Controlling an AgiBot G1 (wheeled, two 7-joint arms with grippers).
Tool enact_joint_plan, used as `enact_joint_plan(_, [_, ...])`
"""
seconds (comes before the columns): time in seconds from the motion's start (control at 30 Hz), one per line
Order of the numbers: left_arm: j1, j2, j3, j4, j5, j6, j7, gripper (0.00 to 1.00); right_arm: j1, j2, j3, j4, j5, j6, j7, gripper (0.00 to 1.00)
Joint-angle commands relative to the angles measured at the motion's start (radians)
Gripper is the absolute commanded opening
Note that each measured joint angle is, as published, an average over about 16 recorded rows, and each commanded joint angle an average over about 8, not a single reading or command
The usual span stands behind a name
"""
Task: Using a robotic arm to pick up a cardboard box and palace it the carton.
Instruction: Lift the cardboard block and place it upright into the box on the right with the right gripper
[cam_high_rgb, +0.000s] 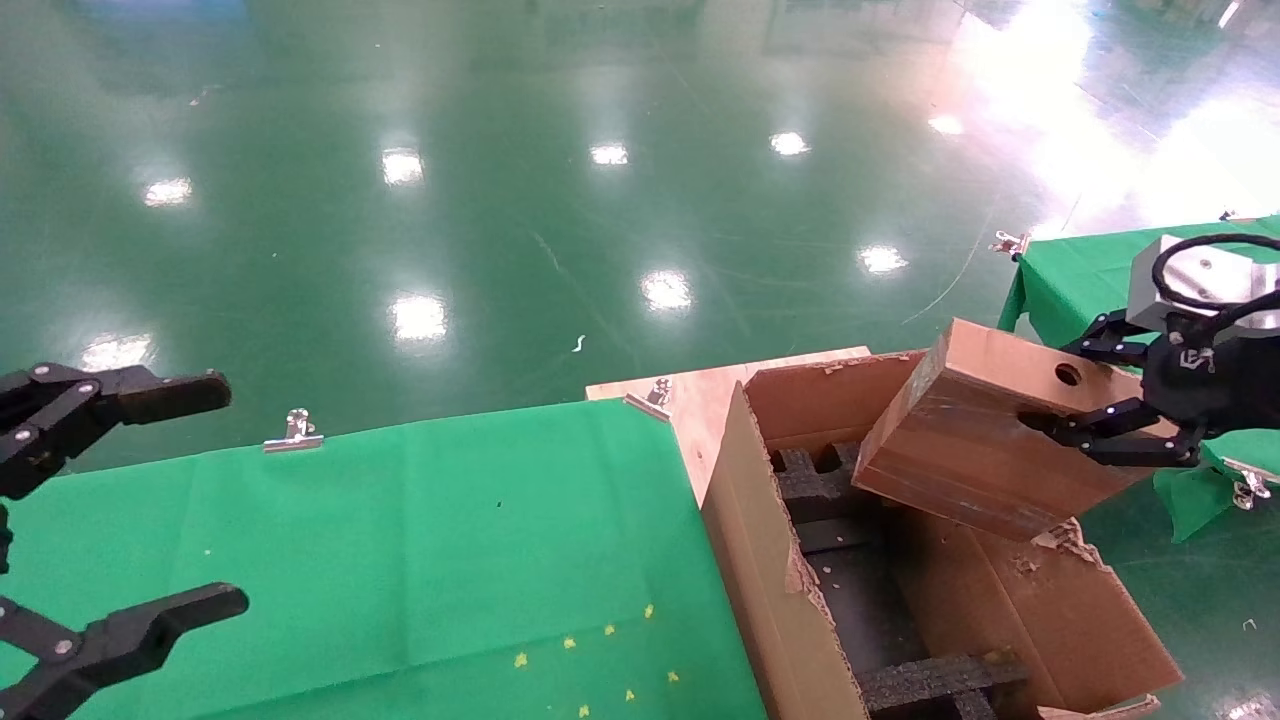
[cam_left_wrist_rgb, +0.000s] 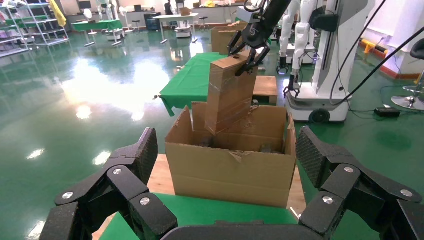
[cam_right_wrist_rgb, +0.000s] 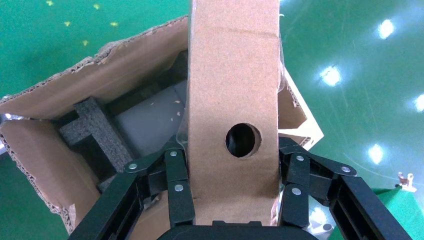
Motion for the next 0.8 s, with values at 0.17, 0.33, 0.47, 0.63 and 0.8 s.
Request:
enact_joint_plan(0.17, [0.0,0.0,0.0,0.0,0.0,0.0,0.0,1.0,-0.022,-0.005,-0.01,0.002,0.003,0.019,0.042,0.0])
enact_joint_plan(0.33, [0.0,0.0,0.0,0.0,0.0,0.0,0.0,1.0,-0.08,0.01,-0.04,0.069,-0.008,0.108,0.216,0.0])
enact_joint_plan(0.47, [0.0,0.0,0.0,0.0,0.0,0.0,0.0,1.0,-0.123,0.047,-0.064,0.177,-0.049,0.204,0.404,0.0])
enact_joint_plan(0.63, [0.0,0.0,0.0,0.0,0.0,0.0,0.0,1.0,-0.169,0.083,-0.098,0.292,-0.129,0.311,0.652,0.0])
enact_joint_plan(0.8, [0.0,0.0,0.0,0.0,0.0,0.0,0.0,1.0,-0.206,0.082,-0.127,0.324,-0.2,0.373,0.859,0.0])
